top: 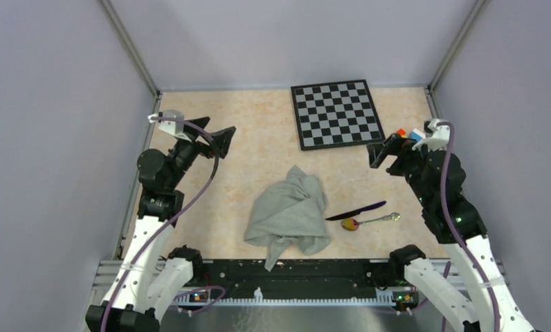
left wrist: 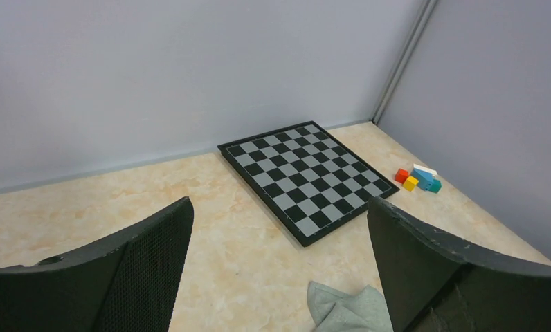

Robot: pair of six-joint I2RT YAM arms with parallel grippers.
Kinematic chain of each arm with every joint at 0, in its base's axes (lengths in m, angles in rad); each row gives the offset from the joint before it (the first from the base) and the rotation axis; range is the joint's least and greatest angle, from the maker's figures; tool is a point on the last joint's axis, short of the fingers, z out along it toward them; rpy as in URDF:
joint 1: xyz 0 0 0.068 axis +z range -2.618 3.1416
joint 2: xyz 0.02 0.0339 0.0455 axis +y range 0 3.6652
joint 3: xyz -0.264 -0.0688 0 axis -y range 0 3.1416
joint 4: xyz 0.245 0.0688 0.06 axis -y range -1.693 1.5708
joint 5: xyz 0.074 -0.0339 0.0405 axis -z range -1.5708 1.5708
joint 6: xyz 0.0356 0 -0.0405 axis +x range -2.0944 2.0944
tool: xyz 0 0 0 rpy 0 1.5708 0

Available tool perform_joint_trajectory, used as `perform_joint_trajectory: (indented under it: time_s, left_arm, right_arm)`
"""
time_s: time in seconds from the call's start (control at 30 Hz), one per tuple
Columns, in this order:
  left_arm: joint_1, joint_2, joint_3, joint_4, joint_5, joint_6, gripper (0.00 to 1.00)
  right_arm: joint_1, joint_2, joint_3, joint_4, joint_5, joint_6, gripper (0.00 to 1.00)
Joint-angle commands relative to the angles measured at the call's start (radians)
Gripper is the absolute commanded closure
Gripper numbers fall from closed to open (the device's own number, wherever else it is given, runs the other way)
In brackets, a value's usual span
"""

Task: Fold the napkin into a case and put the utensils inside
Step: Pick up the crumpled napkin from the center of the board.

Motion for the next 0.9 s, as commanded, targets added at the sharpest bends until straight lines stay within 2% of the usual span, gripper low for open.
perform_joint_trajectory:
  time_s: [0.0,0.17,0.27,0.4,0.47,0.53,0.63,0.77,0.87]
  left_arm:
    - [-0.029,0.046,0.048,0.033,0.056,-0.005,0.02]
    - [-0.201,0.153,0.112,-0.114,-0.066,0.086,0.02]
    - [-0.310,0.244,0.171,-0.257,-0.188,0.121,0.02]
    - [-0.330,0.340,0.179,-0.437,-0.211,-0.013,0.02]
    - [-0.330,0.379,0.131,-0.504,-0.214,-0.083,0.02]
    - [-0.330,0.412,0.082,-0.545,-0.218,-0.151,0.01]
    - [-0.332,0.475,0.010,-0.512,-0.180,-0.221,0.01]
    - [-0.346,0.565,-0.021,-0.464,-0.175,-0.220,0.01]
    - [-0.349,0.607,-0.020,-0.462,-0.201,-0.200,0.06]
  right_arm:
    - [-0.009,0.058,-0.041,0.044,0.035,0.050,0.01]
    - [-0.009,0.183,-0.079,0.052,-0.112,0.102,0.01]
    - [-0.008,0.303,-0.112,0.101,-0.301,0.141,0.01]
    - [0.009,0.500,-0.128,0.156,-0.503,0.154,0.03]
    - [0.022,0.596,-0.131,0.192,-0.584,0.138,0.08]
    - [0.041,0.673,-0.126,0.219,-0.589,0.111,0.10]
    - [0.056,0.732,-0.112,0.250,-0.518,0.076,0.11]
    - [0.063,0.819,-0.114,0.337,-0.526,0.048,0.13]
    - [0.088,0.892,-0.114,0.411,-0.529,0.040,0.16]
